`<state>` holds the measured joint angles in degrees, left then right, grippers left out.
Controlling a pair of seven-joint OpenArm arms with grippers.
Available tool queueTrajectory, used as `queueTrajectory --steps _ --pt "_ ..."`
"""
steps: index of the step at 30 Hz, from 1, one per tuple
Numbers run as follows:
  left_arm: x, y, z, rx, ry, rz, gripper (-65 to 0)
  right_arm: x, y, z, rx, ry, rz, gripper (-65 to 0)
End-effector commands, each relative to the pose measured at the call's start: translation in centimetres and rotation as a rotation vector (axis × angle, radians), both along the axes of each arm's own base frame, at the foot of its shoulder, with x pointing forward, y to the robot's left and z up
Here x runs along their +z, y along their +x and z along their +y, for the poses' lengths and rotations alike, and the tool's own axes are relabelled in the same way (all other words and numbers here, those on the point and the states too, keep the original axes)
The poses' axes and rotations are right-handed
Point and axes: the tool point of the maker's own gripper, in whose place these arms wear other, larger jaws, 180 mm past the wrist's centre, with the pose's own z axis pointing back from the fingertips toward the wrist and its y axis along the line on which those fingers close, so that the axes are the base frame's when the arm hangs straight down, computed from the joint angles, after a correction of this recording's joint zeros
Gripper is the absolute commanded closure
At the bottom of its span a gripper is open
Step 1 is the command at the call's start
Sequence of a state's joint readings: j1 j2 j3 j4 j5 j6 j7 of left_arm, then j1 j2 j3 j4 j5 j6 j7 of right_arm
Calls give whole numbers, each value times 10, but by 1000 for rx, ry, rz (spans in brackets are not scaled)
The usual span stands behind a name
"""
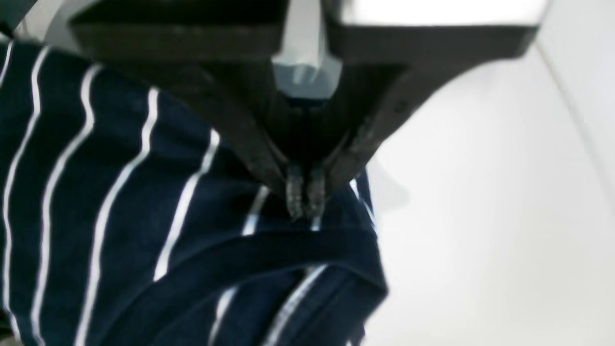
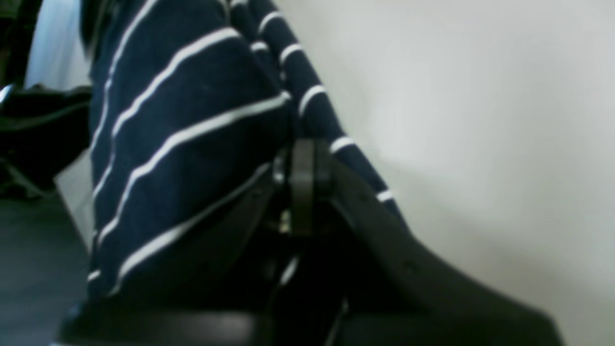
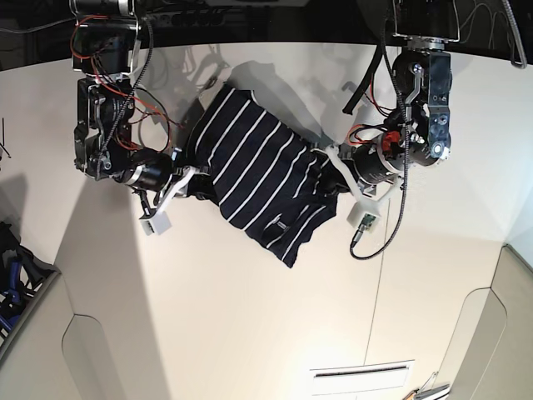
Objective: Fold the T-shirt properly
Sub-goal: 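Press and square the bundle sides with both grippers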
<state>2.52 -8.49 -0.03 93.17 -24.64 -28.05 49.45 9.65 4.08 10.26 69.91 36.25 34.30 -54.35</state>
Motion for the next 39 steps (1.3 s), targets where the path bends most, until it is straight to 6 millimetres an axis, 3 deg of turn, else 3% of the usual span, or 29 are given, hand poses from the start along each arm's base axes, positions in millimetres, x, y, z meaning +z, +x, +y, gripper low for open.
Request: queueTrajectory --steps 1,5,10,13,19,28,35,39 --pt "13 14 -2 4 -23 -51 0 12 9 1 2 18 -39 0" --pt "6 26 1 15 -27 -31 0 10 5 3 8 22 -25 0" --pt "1 41 4 26 -29 -14 0 -2 -15 7 4 45 15 0" --pt "8 52 5 27 -31 -32 0 -5 -24 8 0 62 28 0" --pt "29 61 7 21 -44 -80 0 -4 -23 0 -13 49 20 0" --pt "46 26 25 -8 10 -118 0 13 -11 -28 -39 -7 -49 0" --pt "18 -30 16 -23 -43 -11 0 12 -10 -49 -40 -56 -54 0" --pt "9 -45 12 -26 -61 22 0 13 -10 -49 -41 -54 -55 0"
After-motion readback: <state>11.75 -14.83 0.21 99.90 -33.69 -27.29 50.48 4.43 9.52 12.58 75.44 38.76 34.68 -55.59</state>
